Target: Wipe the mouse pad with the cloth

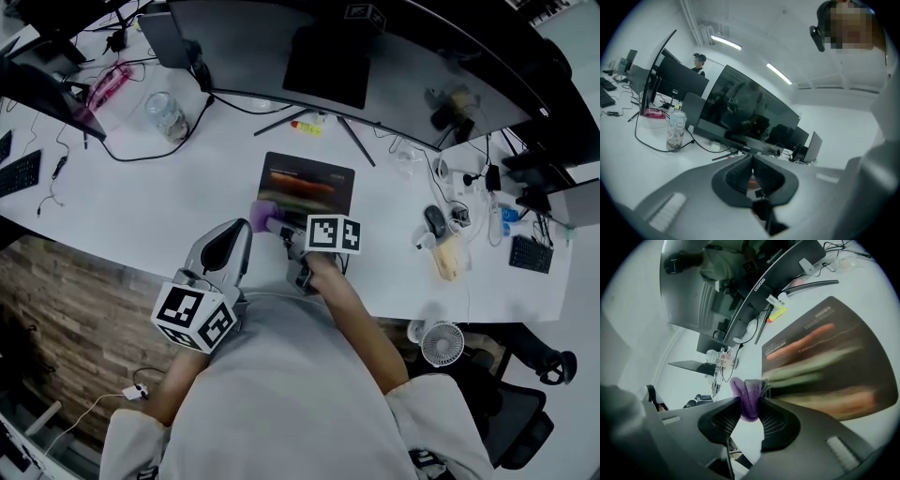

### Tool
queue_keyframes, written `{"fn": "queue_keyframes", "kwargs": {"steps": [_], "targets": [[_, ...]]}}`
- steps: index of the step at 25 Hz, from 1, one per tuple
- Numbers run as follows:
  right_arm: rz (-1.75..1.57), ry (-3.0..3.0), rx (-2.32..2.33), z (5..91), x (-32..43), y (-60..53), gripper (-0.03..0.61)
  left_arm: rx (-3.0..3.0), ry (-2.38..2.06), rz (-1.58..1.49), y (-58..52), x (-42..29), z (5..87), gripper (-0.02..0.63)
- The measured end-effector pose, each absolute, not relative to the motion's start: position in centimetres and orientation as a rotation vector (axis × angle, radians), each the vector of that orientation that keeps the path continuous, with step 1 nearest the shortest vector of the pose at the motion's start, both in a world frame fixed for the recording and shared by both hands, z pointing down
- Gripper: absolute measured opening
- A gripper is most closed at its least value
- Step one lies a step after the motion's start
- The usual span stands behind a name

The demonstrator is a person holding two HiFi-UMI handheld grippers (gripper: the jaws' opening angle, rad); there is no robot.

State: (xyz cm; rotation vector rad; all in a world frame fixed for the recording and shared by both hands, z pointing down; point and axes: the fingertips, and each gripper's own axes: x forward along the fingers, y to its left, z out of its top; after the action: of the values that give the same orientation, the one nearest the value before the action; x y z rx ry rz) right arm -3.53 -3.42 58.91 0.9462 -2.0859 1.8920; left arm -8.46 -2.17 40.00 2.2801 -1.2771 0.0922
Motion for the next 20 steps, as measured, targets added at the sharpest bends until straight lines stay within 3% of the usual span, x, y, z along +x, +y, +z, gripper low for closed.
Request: {"fn": "queue_keyframes", "kwargs": {"steps": [20], "targets": [[1.94, -2.005, 0.956, 60.6, -3.0, -2.6, 0.12, 2.28, -1.261, 0.111, -2.4, -8.0, 40.5, 0.0]]}}
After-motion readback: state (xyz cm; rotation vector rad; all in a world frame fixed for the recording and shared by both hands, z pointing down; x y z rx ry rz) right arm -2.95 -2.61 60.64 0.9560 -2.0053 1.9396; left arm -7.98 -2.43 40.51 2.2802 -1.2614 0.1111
